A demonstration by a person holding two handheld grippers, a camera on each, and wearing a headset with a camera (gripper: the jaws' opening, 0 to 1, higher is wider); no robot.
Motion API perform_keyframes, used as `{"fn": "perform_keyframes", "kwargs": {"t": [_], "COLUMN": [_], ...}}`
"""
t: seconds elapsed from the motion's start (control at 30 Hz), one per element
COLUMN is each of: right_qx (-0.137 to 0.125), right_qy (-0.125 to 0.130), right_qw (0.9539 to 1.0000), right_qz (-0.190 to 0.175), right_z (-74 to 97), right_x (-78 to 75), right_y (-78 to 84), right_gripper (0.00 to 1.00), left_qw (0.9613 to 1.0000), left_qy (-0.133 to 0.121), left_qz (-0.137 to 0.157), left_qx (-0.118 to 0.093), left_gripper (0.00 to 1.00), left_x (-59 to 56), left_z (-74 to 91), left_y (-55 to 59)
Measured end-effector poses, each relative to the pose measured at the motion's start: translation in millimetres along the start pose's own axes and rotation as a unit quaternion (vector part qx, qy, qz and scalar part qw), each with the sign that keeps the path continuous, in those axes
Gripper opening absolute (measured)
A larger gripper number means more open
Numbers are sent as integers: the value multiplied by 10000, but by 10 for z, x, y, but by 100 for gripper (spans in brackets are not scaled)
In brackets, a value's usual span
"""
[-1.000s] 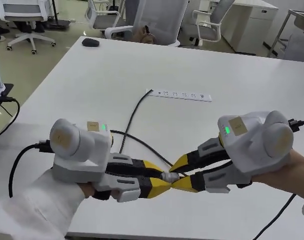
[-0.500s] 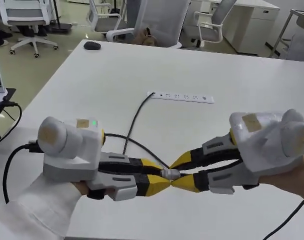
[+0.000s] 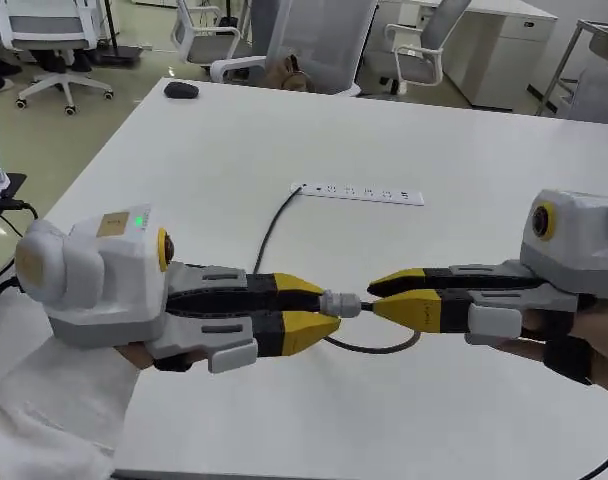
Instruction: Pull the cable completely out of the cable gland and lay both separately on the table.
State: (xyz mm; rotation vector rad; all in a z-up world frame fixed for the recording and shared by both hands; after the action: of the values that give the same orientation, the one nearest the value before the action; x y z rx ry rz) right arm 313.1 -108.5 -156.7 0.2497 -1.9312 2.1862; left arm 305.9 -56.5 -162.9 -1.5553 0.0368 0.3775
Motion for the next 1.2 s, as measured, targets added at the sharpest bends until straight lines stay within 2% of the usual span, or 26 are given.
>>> {"fn": "perform_keyframes", "kwargs": {"t": [0.07,0.1,0.17,0.23,0.27,0.3,0.33,0.4,0.5,0.6,0.63,0.73,0.8,0.87,0.9,0.97,1.0,1.03,1.07,1.1,1.17,1.2], "right_qx": [83,200,264,36,-174,-69,-19,-68,-106,-57,-47,-53,95,54,70,94,155,200,238,192,189,273], "right_qy": [-108,-177,-182,-239,-420,-402,-413,-385,-430,-476,-523,-735,-913,-915,-951,-1043,-1146,-1187,-1189,-1148,-1133,-1092], "right_qw": [9998,9994,9980,9972,9955,9958,9972,9989,9966,9953,9946,9884,9825,9829,9815,9777,9711,9683,9678,9706,9692,9659], "right_qz": [-113,-224,-538,-708,-837,-819,-629,-257,-696,-838,-900,-1327,-1619,-1595,-1658,-1818,-2090,-2188,-2208,-2105,-2177,-2334], "right_z": [-50,-72,-95,-115,-133,-125,-131,-136,-136,-141,-137,-120,-100,-105,-108,-116,-113,-116,-117,-121,-130,-139], "right_x": [37,55,54,52,107,108,121,116,99,63,65,84,97,59,57,53,70,67,58,40,28,20], "right_y": [40,91,132,84,20,47,47,17,-11,11,19,43,85,67,62,55,58,62,70,62,56,63], "right_gripper": [20,21,23,17,16,14,13,12,12,12,12,13,14,13,13,13,13,13,12,12,12,12], "left_qw": [9999,9998,9992,9983,9975,9976,9978,9983,9988,9978,9974,9944,9929,9927,9927,9928,9929,9930,9934,9943,9967,9984], "left_qy": [8,-31,-38,19,44,46,53,53,46,13,19,30,23,19,19,15,18,22,19,-25,-30,-58], "left_qz": [-93,-204,-384,-572,-682,-670,-639,-565,-481,-655,-716,-1057,-1191,-1201,-1200,-1197,-1190,-1180,-1148,-1063,-808,-558], "left_qx": [41,38,80,118,155,147,150,133,46,61,67,78,77,78,76,55,45,48,55,55,25,75], "left_gripper": [16,16,16,16,16,16,16,16,16,16,16,16,16,16,16,16,16,16,16,16,16,16], "left_x": [-9,4,1,-36,-50,-61,-56,-47,-34,-27,-32,-65,-70,-65,-63,-61,-63,-67,-65,-42,-25,-10], "left_z": [-5,1,2,-19,-29,-32,-29,-19,1,4,2,-11,-16,-17,-16,-14,-14,-16,-17,-17,-13,-9], "left_y": [14,11,20,38,41,39,37,28,-4,-1,2,-6,-10,-12,-14,-24,-30,-30,-28,-29,-36,-20]}}
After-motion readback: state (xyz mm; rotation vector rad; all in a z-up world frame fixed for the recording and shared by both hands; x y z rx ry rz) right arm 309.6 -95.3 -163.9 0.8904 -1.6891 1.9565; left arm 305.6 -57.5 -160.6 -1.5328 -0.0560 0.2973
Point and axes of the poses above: the centre of the closed fingertips' face, and the gripper's own axes: z roughly backward along the fingers, x roughly to its left, y roughly out of its underside, the point moved 2 cm from there along z, roughly backward along the fingers, and after that the axes turned 10 degrees about z, right-handed, at the moved point
